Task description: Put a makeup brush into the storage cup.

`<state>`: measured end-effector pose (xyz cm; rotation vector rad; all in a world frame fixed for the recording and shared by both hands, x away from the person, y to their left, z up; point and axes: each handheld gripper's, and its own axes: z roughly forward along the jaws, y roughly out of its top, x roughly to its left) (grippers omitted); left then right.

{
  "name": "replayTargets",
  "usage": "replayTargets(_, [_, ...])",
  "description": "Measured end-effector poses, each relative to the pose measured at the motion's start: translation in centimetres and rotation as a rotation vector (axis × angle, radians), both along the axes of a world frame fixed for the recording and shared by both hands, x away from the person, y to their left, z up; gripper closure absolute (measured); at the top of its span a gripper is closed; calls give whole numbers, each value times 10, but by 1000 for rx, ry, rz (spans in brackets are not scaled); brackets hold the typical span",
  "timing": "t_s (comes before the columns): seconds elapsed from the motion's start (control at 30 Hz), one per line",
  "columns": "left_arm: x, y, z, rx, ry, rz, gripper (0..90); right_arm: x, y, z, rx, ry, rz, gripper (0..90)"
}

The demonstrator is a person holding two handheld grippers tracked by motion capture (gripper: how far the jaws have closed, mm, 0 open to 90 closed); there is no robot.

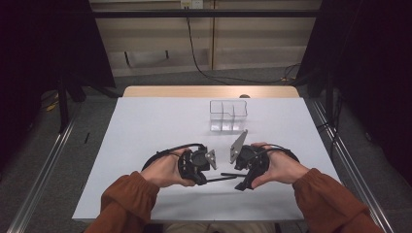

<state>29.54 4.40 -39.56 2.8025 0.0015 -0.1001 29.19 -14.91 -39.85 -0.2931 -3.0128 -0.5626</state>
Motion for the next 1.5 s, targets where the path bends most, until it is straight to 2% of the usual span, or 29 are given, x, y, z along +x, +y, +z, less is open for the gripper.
replayTargets(0.03, [0, 0, 0, 3, -1, -6, 842, 0, 1, 0, 3, 3, 3, 411])
replayTargets(0.13, [0, 0, 0, -1, -3, -2, 842, 2, 3, 0, 1, 1, 0, 471])
replayTargets(0.2, [0, -1, 0, 3, -3, -12, 842, 3, 5, 0, 2, 5, -1, 479])
replayTargets(0.27, [0, -1, 0, 5, -1, -15, 842, 4, 6, -1, 5, 14, 7, 554])
replayTargets(0.5, [0, -1, -3, 3, 6, -23, 842, 4, 10, -4, 11, 21, 29, 661])
replayTargets(0.73, [0, 0, -2, -22, -2, -6, 841, 2, 12, -5, -4, 15, 45, 666])
replayTargets(0.97, [0, -1, -3, -13, -2, -21, 842, 3, 14, -8, 1, 8, 51, 694])
replayTargets(1.1, [1, -2, -3, -15, -3, -27, 842, 3, 16, -9, -15, 16, 53, 722])
replayTargets(1.23, [1, -3, -3, -12, -2, -33, 842, 5, 16, -10, 3, 17, 62, 750])
replayTargets(1.27, [1, -4, -3, -12, -3, -31, 842, 4, 16, -9, -2, 24, 51, 756])
replayTargets(1.43, [1, -3, -4, -14, -4, -31, 842, 4, 18, -11, -4, 35, 71, 831])
replayTargets(1.5, [1, -2, -4, -20, -2, -17, 841, 4, 18, -12, -2, 30, 76, 833])
